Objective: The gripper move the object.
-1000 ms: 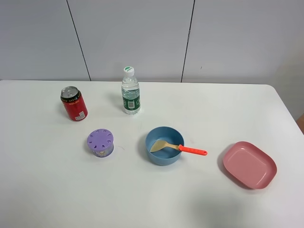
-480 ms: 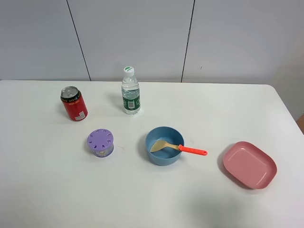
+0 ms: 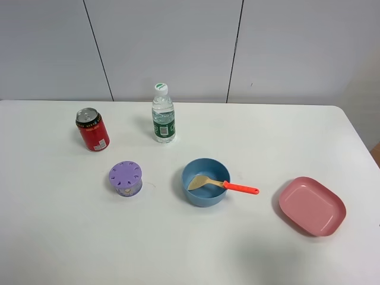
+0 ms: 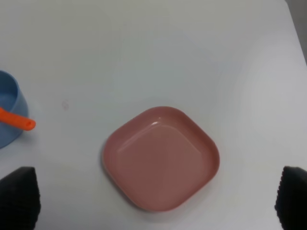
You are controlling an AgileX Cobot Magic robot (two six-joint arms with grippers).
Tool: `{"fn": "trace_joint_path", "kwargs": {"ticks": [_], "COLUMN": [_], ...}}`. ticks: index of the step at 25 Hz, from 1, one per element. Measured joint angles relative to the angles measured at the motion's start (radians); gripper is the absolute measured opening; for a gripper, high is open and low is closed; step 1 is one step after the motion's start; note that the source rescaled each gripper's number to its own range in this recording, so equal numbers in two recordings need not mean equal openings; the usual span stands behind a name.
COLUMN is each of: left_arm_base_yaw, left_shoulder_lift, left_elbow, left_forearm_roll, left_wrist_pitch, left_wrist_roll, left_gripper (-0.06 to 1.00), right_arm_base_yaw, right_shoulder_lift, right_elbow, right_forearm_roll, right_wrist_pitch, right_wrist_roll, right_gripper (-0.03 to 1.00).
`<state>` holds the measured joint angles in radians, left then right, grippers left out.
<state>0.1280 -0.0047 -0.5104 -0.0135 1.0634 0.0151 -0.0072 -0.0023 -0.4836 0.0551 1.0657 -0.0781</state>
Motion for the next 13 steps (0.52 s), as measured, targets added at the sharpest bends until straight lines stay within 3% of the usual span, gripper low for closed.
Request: {"fn": "trace_joint_path", "kwargs": {"ticks": [13], "left_arm_base_yaw": [0.0], "left_shoulder_lift": [0.0], "left_elbow": [0.0], "left_forearm_roll": [0.0], "left_wrist_pitch": [0.0], "left_wrist_roll": [0.0], "left_gripper": [1.0], "right_arm_base_yaw": [0.0], "right_shoulder_lift": [0.0], "right_elbow": [0.0], "right_forearm_roll": [0.0], "right_wrist_pitch": [0.0], "right_wrist_roll": [0.0], "right_gripper": [0.99]}}
